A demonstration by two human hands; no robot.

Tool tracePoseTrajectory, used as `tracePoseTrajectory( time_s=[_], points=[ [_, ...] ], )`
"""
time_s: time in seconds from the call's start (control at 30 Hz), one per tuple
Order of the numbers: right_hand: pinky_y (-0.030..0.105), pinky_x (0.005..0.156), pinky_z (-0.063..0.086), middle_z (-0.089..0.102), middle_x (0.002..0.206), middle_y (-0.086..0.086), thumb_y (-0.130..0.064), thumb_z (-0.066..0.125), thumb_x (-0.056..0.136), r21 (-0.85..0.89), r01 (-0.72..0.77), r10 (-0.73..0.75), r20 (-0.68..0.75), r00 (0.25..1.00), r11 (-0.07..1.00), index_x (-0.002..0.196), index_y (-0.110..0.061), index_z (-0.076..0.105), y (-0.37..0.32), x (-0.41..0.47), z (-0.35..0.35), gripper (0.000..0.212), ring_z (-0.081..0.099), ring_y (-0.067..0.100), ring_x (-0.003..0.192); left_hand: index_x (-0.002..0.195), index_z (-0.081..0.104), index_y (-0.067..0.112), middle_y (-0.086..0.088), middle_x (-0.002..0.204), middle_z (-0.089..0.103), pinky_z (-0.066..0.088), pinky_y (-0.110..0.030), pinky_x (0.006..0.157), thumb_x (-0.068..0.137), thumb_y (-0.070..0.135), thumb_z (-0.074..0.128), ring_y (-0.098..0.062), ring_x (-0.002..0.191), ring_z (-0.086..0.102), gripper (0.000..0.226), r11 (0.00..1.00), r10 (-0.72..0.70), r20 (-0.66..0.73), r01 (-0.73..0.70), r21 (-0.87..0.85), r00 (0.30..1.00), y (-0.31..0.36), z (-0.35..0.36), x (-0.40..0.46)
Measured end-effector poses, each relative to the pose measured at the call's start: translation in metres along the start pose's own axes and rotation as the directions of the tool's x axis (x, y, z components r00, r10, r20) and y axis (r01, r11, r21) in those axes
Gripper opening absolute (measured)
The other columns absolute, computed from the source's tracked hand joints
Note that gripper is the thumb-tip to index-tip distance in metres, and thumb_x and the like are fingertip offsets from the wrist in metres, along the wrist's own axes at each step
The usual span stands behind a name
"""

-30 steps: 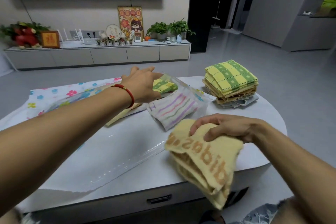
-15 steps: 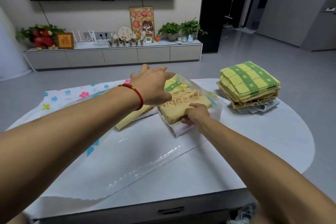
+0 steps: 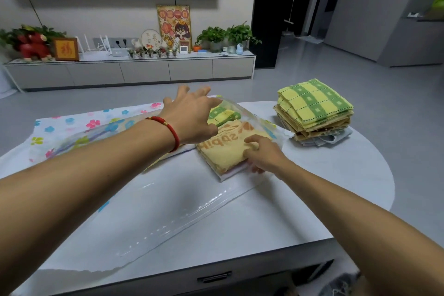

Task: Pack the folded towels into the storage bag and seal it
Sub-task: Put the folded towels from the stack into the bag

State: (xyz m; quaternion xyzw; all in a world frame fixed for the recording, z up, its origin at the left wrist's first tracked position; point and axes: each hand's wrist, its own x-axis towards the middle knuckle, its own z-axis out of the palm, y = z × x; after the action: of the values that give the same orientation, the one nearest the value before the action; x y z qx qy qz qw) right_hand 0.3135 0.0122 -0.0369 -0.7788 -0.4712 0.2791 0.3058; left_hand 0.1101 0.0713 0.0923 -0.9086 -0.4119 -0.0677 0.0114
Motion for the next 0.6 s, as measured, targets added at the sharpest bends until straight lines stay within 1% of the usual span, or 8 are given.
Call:
tracePoseTrajectory(
  time_s=[0.07, 0.13, 0.23, 0.3, 0.33, 0.43, 0.5, 0.6],
  points=[
    [0.037, 0.063, 0.063, 0.078, 0.084, 0.007, -0.028, 0.058, 0.089, -0.246, 0.099, -0.108, -0.02, 0.994, 0.964, 0.108, -0.03, 0.069, 0.001, -0.007, -0.022, 0.022, 0.075, 0.027, 0.066, 0.147, 0.041, 0.037, 0.0, 0.164, 0.02, 0.027, -0.07, 0.109, 0.084, 0.045, 0.064, -0.039, 0.146, 0.015, 0.068, 1.0, 0.021, -0.046, -0.02, 0.017, 0.999, 0.001, 0.005, 0.002],
    [0.036, 0.064, 0.059, 0.075, 0.076, 0.006, -0.035, 0.059, 0.085, -0.472, 0.123, -0.212, -0.14, 0.967, 0.873, 0.084, -0.026, 0.074, 0.009, -0.01, -0.048, 0.018, 0.069, 0.029, 0.068, 0.144, 0.045, 0.037, -0.002, 0.164, 0.019, 0.028, -0.068, 0.109, 0.083, 0.049, 0.063, -0.039, 0.146, 0.014, 0.065, 0.999, 0.04, -0.09, -0.037, 0.036, 0.995, 0.002, 0.011, 0.006],
    [0.037, 0.058, 0.049, 0.07, 0.069, 0.013, -0.032, 0.058, 0.088, -0.431, 0.023, -0.229, -0.431, 0.873, 0.902, 0.067, -0.013, 0.064, 0.031, 0.005, -0.094, 0.029, 0.062, 0.036, 0.067, 0.143, 0.046, 0.04, -0.003, 0.165, 0.015, 0.027, -0.067, 0.109, 0.083, 0.053, 0.062, -0.039, 0.147, 0.011, 0.064, 0.994, 0.081, -0.114, -0.072, 0.081, 0.99, 0.005, 0.017, 0.017],
    [0.037, 0.063, 0.047, 0.073, 0.085, 0.018, -0.026, 0.055, 0.092, -0.44, -0.039, -0.245, -0.57, 0.784, 0.897, 0.074, -0.015, 0.066, 0.047, 0.028, -0.125, 0.023, 0.061, 0.037, 0.075, 0.143, 0.045, 0.041, -0.003, 0.165, 0.014, 0.027, -0.067, 0.108, 0.083, 0.056, 0.061, -0.039, 0.147, 0.01, 0.064, 0.991, 0.101, -0.123, -0.088, 0.103, 0.987, 0.009, 0.02, 0.027],
    [0.04, 0.07, 0.049, 0.073, 0.099, 0.02, -0.024, 0.053, 0.094, -0.472, -0.078, -0.251, -0.594, 0.765, 0.878, 0.087, -0.014, 0.072, 0.055, 0.043, -0.138, 0.022, 0.062, 0.038, 0.087, 0.143, 0.045, 0.042, -0.002, 0.165, 0.014, 0.027, -0.067, 0.108, 0.083, 0.057, 0.06, -0.039, 0.147, 0.01, 0.064, 0.99, 0.105, -0.128, -0.092, 0.109, 0.986, 0.011, 0.021, 0.033],
    [0.05, 0.103, 0.042, 0.055, 0.135, 0.022, -0.025, 0.048, 0.103, -0.544, -0.207, -0.186, -0.581, 0.792, 0.813, 0.132, -0.014, 0.064, 0.078, 0.086, -0.165, 0.035, 0.048, 0.043, 0.125, 0.143, 0.044, 0.043, -0.002, 0.165, 0.015, 0.026, -0.067, 0.108, 0.083, 0.057, 0.059, -0.039, 0.147, 0.009, 0.064, 0.989, 0.113, -0.128, -0.099, 0.111, 0.985, 0.016, 0.027, 0.047],
    [0.052, 0.11, 0.033, 0.049, 0.136, 0.027, -0.026, 0.04, 0.105, -0.529, -0.286, -0.092, -0.578, 0.811, 0.799, 0.138, -0.015, 0.054, 0.088, 0.112, -0.175, 0.038, 0.041, 0.045, 0.129, 0.143, 0.043, 0.044, -0.001, 0.165, 0.016, 0.026, -0.067, 0.11, 0.083, 0.057, 0.058, -0.038, 0.148, 0.009, 0.063, 0.99, 0.116, -0.12, -0.104, 0.099, 0.986, 0.018, 0.032, 0.054],
    [0.054, 0.107, 0.029, 0.052, 0.129, 0.03, -0.026, 0.034, 0.104, -0.514, -0.379, 0.021, -0.573, 0.819, 0.769, 0.138, -0.019, 0.047, 0.092, 0.136, -0.18, 0.037, 0.041, 0.045, 0.127, 0.142, 0.044, 0.045, 0.001, 0.165, 0.017, 0.026, -0.067, 0.109, 0.082, 0.058, 0.057, -0.037, 0.148, 0.008, 0.063, 0.989, 0.126, -0.122, -0.115, 0.088, 0.985, 0.019, 0.037, 0.056]
  ],
)
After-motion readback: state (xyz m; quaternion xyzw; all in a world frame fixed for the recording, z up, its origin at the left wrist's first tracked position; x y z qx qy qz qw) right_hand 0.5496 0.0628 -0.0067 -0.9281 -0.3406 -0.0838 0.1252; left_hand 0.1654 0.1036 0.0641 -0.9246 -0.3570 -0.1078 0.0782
